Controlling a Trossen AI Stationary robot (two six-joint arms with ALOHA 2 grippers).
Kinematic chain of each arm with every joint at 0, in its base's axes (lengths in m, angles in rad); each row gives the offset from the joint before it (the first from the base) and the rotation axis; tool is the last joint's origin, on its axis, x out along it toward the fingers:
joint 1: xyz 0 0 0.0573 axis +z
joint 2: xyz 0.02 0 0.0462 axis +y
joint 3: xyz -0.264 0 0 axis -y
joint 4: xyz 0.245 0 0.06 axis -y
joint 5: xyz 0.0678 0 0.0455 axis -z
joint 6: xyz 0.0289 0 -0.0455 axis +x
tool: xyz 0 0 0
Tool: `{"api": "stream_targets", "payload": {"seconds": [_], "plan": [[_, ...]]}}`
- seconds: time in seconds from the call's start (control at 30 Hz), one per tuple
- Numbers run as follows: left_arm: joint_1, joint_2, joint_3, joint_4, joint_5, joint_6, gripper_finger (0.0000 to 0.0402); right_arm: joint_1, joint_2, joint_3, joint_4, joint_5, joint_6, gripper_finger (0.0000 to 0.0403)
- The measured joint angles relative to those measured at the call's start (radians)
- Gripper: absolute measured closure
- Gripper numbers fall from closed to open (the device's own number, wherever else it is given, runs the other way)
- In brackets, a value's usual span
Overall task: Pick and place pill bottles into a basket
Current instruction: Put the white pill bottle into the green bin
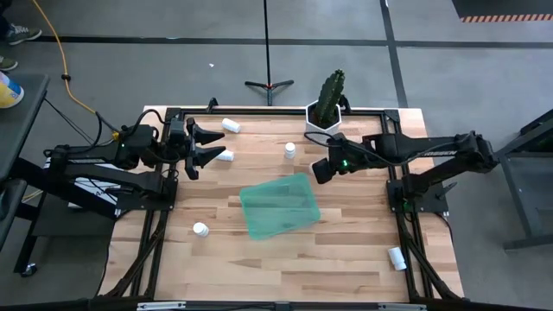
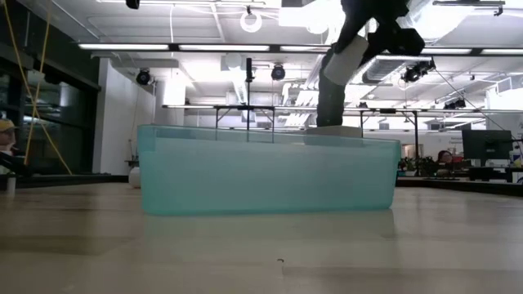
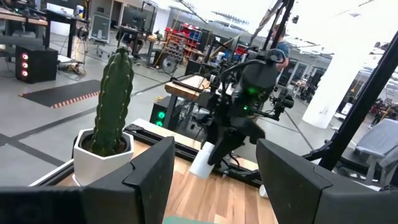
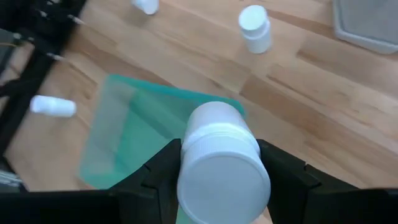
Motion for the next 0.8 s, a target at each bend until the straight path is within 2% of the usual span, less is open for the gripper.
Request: {"api": "stream_targets", "payload": {"seconds": [0.4,0.67,0.8], "plan": [[0.000,0.000,0.000,-0.037,0.000,-0.010,0.0140,0.051,0.001,0.000,0.267,0.063,0.003,0.0236],[0.000,0.000,0.000,-0.044,0.000,-0.010,0.0140,0.051,0.013,0.000,0.384,0.053,0.003,0.0236],[0.000,0.000,0.000,-0.045,-0.001,-0.010,0.0140,0.051,0.056,0.000,0.483,-0.013,-0.034,0.0236]]}}
